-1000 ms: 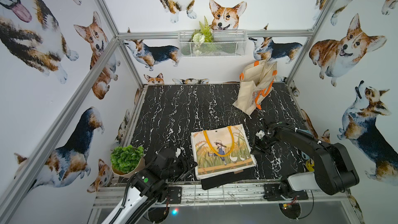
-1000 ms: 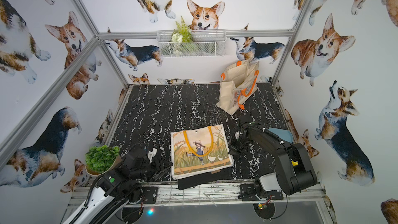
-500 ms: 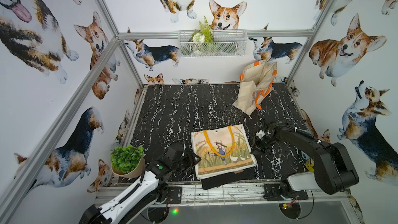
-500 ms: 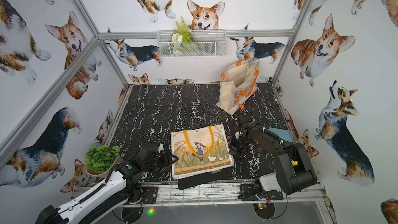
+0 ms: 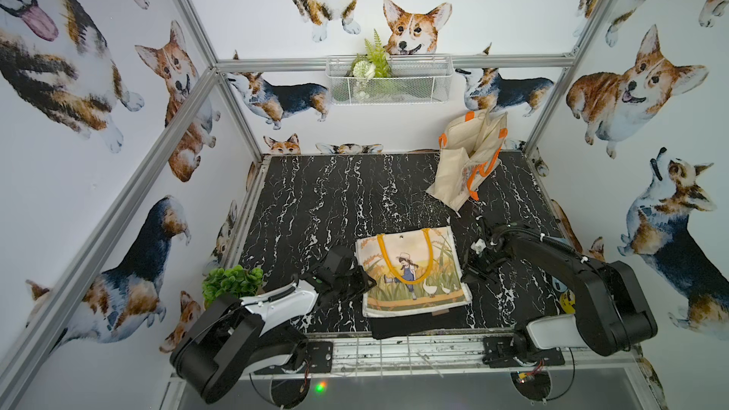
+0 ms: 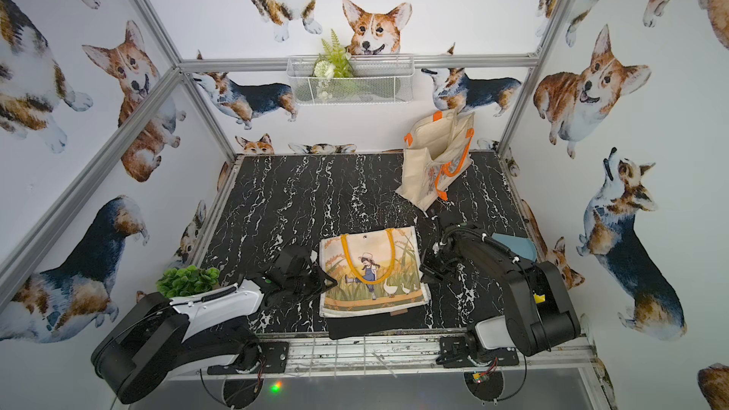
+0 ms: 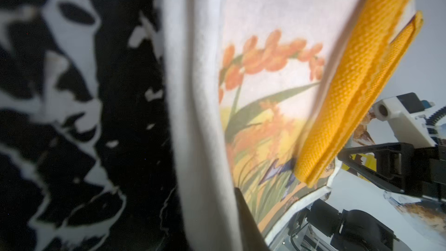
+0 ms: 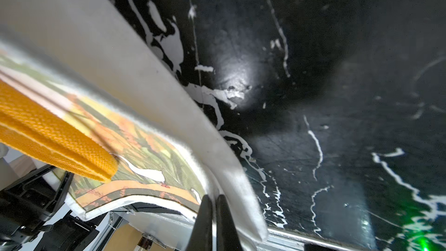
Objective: Put away the canvas bag
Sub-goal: Adjust the canvas bag.
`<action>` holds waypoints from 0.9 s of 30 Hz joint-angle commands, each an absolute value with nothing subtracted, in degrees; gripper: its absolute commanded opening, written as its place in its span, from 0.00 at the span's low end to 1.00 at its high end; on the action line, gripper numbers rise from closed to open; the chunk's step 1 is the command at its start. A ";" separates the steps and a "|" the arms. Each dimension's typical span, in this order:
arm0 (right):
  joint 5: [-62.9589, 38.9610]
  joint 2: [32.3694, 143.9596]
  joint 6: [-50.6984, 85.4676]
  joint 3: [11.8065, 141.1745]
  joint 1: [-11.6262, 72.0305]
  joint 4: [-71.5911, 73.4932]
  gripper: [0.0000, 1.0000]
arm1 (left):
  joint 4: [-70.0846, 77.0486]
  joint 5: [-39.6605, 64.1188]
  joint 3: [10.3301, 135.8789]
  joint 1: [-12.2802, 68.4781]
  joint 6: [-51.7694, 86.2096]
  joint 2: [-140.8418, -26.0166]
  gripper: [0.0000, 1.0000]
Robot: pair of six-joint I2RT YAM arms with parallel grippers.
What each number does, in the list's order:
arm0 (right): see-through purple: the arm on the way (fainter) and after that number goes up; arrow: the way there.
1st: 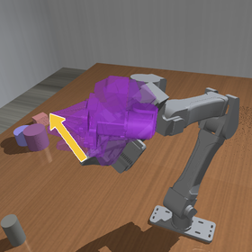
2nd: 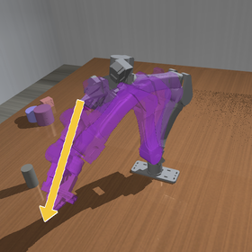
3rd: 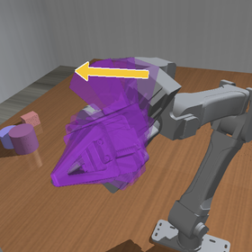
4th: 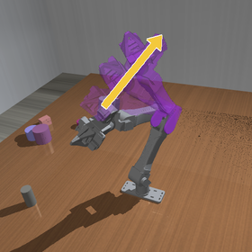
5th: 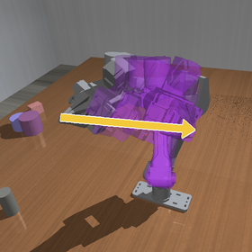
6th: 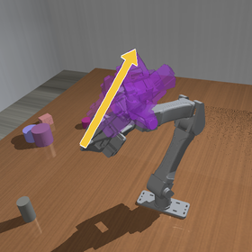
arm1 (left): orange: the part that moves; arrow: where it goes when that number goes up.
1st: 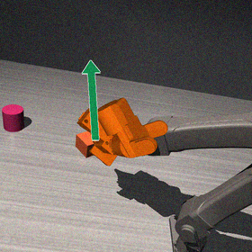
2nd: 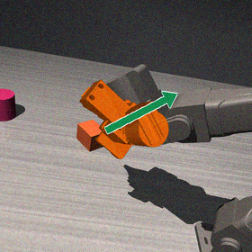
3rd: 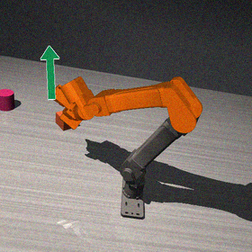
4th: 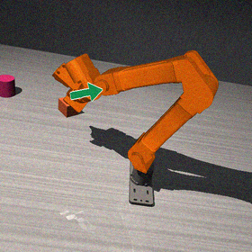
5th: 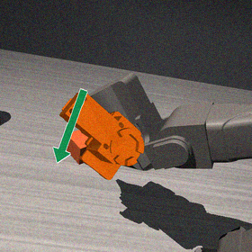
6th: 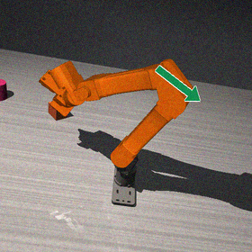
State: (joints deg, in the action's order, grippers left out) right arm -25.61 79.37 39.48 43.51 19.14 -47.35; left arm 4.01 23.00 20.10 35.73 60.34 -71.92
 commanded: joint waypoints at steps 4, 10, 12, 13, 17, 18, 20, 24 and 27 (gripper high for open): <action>-28.71 77.40 43.11 42.59 19.69 -45.29 0.00 | -2.48 22.96 27.16 33.24 50.60 -76.41 0.25; -30.51 76.77 46.28 42.42 19.95 -41.70 0.00 | -8.32 24.05 34.70 30.82 44.20 -82.60 0.25; -30.60 77.14 46.16 43.67 19.98 -42.24 0.00 | -8.61 24.17 35.54 30.70 43.96 -83.31 0.25; -30.42 77.47 45.78 44.61 19.98 -43.05 0.00 | -8.70 24.10 35.57 30.67 43.99 -83.10 0.26; -30.23 77.75 44.52 47.16 19.95 -45.46 0.00 | -10.08 23.73 35.18 30.60 43.74 -80.86 0.43; -30.31 77.71 44.39 47.44 19.98 -45.77 0.03 | -11.00 23.75 35.30 30.54 43.41 -80.31 0.46; -30.11 77.61 43.84 48.15 19.93 -46.83 0.20 | -14.17 23.41 35.96 30.46 42.38 -78.55 0.52; -27.18 76.77 42.29 49.54 19.95 -50.26 0.38 | -20.11 22.46 37.15 30.32 40.32 -74.71 0.58; -25.02 75.30 41.68 49.50 19.95 -51.88 0.41 | -23.61 22.80 37.72 30.23 39.64 -72.50 0.59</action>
State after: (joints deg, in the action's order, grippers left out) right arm -27.46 76.27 43.13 49.15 19.88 -48.38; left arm -18.26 22.57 37.06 30.37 41.54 -73.82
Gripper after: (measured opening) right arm 0.406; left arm 0.593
